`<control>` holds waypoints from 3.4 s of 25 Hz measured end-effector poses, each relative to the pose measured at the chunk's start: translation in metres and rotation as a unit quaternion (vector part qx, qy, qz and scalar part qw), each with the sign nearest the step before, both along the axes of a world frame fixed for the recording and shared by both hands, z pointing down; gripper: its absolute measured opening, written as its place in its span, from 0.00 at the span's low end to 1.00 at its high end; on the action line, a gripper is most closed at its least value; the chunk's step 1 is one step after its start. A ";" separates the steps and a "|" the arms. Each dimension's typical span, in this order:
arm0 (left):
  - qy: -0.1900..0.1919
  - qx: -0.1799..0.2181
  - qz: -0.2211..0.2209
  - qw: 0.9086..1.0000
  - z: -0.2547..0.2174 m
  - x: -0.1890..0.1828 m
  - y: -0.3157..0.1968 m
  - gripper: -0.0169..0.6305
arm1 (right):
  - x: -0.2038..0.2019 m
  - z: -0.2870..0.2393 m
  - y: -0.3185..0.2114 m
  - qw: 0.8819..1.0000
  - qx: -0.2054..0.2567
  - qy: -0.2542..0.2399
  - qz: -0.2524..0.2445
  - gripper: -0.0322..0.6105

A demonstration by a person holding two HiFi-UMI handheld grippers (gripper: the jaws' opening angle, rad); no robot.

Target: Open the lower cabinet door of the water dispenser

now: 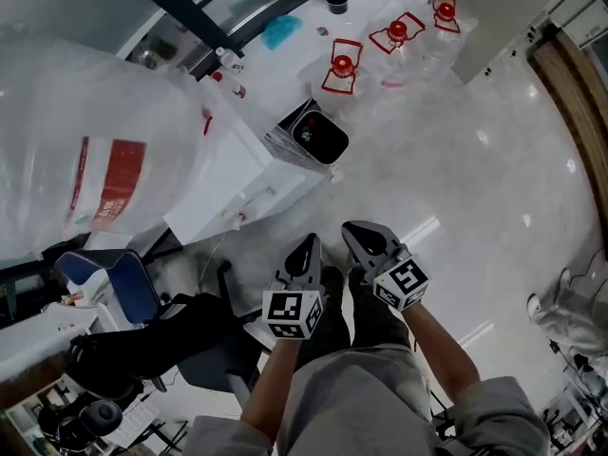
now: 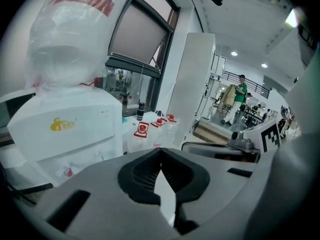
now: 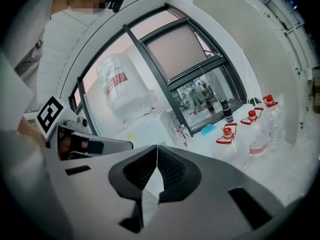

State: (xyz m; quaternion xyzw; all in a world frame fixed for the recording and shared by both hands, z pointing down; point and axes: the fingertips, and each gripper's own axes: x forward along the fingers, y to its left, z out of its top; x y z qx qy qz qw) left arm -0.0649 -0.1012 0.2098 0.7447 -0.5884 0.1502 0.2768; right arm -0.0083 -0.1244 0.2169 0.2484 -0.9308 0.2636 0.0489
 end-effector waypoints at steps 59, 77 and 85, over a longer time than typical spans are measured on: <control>0.045 -0.124 -0.060 0.989 0.409 -0.112 -0.048 0.04 | -0.152 0.454 -0.102 0.936 0.113 0.201 -0.267 0.31; 0.061 -0.121 -0.108 0.985 0.418 -0.115 -0.040 0.04 | -0.157 0.455 -0.108 0.935 0.108 0.213 -0.264 0.21; 0.062 -0.128 -0.113 0.983 0.408 -0.105 -0.026 0.04 | -0.135 0.454 -0.084 0.943 0.085 0.216 -0.239 0.20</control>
